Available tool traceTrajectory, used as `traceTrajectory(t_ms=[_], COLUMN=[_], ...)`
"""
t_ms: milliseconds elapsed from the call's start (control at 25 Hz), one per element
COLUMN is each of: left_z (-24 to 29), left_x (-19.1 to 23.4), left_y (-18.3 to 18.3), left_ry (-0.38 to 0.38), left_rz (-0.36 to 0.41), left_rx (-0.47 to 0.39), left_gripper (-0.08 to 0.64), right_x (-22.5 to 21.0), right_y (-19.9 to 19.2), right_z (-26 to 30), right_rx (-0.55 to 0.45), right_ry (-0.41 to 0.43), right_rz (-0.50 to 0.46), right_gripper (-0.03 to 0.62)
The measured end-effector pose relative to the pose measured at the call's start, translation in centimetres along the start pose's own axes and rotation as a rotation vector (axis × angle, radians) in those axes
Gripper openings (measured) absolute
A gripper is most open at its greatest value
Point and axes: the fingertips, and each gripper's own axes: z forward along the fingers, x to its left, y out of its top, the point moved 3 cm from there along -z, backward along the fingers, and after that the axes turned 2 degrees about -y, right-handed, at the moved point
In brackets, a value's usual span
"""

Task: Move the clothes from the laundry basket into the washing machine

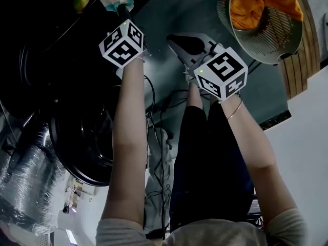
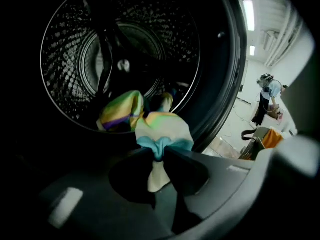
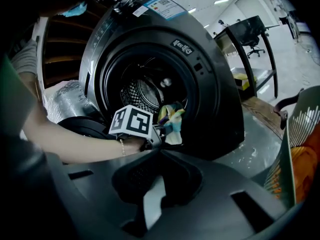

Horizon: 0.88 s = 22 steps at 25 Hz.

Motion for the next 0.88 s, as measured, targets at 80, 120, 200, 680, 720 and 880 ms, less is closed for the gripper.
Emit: traceTrajectory(t_ms=[80,120,200,680,720,880], left_z=[-0.4,-0.2,0.5,2.9,2.6,0.9], left_x=[0.2,0.3,1.0,3.5,3.4,3.1], left_y=[2.2,3.4,5.9,10.4,10.0,9.5], left_ry=[-0.013,-0.016,-0.010,0.103,0.107,0.105], left_rz=[0.032,0.043,0.052,-0.077,-0.085,-0.127], left_rx=[-0.068,-0.094,-0.142,-0.198,-0.196,-0.222], left_gripper=[0.037,0.035,0.035,0.255,0.263,0.278], right_x=[0.2,0.2,0.4,0.8,0.8,0.1], right_y=[0.0,-0.1,-0.4,-0.9,-0.9,-0.5], right_z=[-0.1,-0.1,-0.2,-0.4,-0.5,-1.5], right_rx=[-0.003,-0.002,0.006,0.028,0.025,0.008], right_ry=[0.004,0.008,0.016,0.024,0.022,0.003], right_rz=[0.005,0.008,0.017,0.026,0.024,0.017], right_gripper=[0.012,0.012,0.012,0.012,0.012,0.012])
